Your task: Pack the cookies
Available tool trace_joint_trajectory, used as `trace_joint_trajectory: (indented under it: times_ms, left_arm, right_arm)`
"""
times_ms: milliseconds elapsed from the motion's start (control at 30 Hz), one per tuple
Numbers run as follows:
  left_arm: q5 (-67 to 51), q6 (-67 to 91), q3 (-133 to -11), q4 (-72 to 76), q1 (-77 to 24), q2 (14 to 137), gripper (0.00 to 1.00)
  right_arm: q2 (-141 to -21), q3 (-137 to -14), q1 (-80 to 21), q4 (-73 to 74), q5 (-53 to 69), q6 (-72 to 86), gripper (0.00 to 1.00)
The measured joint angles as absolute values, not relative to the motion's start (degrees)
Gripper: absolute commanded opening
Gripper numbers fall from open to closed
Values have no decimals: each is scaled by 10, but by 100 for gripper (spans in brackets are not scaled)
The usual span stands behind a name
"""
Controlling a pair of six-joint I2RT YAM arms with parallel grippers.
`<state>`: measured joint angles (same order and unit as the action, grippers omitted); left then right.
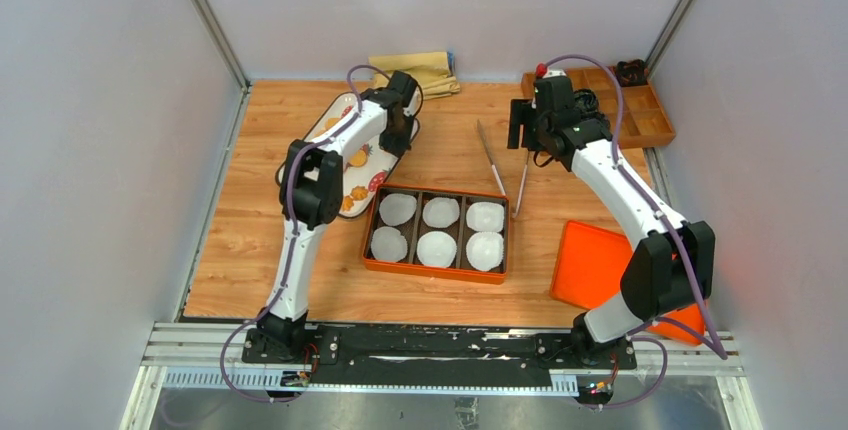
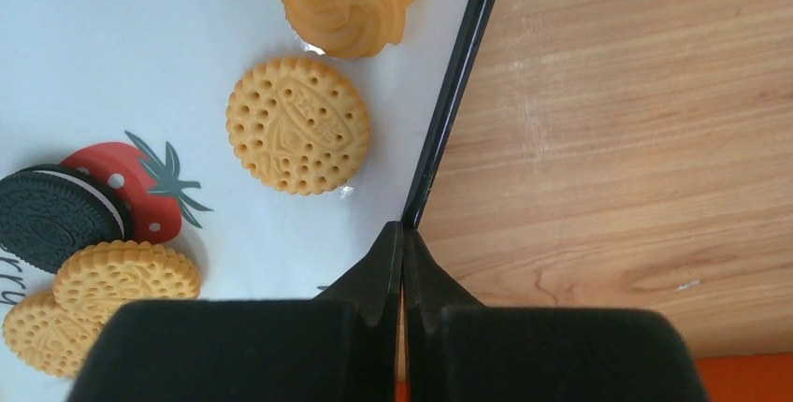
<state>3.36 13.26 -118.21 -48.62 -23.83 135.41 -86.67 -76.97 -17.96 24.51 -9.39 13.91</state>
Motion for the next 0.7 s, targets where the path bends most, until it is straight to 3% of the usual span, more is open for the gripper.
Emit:
trace_joint_trajectory:
  times_ms: [500,600,700]
  left_arm:
    - [-21,117,-1025,-385,-246,1270,0]
    - [-14,125,-983,-358,-251,1245,11]
    - [5,131,-976,-358,-258,1238,23]
  right_arm:
    - [-868,-729,-182,281,-75,142,80]
    - [-870,-729,-183,281,-75,145,84]
    - [-882,-730,-184,281,-76,151,95]
